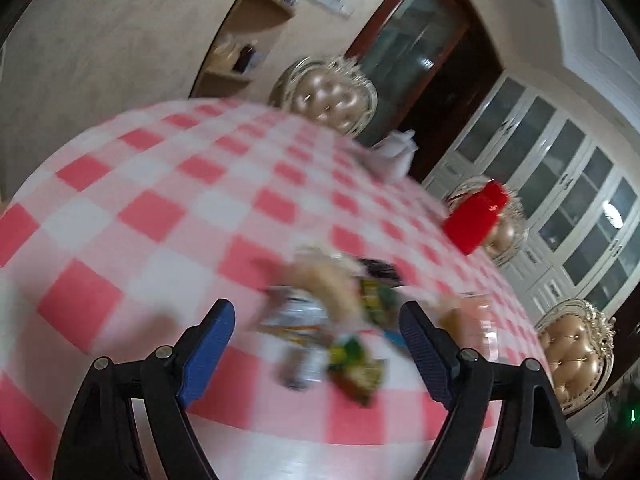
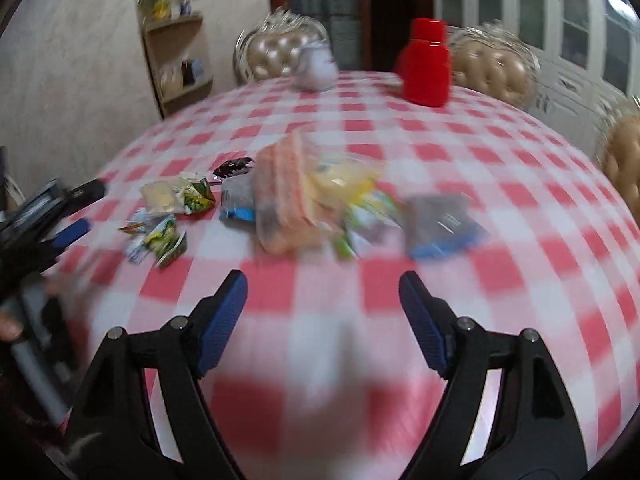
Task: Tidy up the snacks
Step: 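Return to the table and grasp the orange-printed clear pack with the right tool, then grasp the small white wrapped candy with the left tool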
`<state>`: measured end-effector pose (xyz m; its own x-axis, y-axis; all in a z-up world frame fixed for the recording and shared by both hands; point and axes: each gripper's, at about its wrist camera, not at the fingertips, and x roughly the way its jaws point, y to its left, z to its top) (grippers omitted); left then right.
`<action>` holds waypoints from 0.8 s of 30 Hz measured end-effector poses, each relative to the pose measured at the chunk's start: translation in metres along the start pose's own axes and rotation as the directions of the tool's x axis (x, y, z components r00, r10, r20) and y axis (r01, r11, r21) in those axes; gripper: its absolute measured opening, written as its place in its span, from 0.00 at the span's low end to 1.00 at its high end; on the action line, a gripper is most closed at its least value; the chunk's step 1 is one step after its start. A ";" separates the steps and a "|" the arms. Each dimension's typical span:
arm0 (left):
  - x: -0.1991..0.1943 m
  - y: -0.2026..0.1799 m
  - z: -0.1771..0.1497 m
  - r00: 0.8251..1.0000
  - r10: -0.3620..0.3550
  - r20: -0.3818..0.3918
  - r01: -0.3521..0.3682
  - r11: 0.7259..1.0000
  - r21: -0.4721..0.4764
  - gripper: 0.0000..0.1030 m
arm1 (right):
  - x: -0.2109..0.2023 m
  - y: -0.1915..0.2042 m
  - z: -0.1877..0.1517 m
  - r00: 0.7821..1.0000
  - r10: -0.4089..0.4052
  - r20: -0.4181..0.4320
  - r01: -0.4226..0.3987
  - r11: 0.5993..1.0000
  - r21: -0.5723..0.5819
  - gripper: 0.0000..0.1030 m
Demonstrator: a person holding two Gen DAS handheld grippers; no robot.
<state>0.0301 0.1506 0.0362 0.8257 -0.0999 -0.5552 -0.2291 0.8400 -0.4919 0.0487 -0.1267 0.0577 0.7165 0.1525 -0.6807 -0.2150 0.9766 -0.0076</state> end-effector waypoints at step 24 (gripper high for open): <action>0.025 -0.029 -0.033 0.972 0.153 -0.179 -0.095 0.951 0.295 0.72 | -0.021 -0.033 -0.018 0.991 0.124 0.055 -0.130 0.984 0.122 0.48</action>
<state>0.0399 0.1062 0.0145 0.6754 -0.0642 -0.7347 -0.1443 0.9654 -0.2171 0.0287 -0.1651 0.0589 0.7195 0.2805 -0.6353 -0.2238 0.9596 0.1703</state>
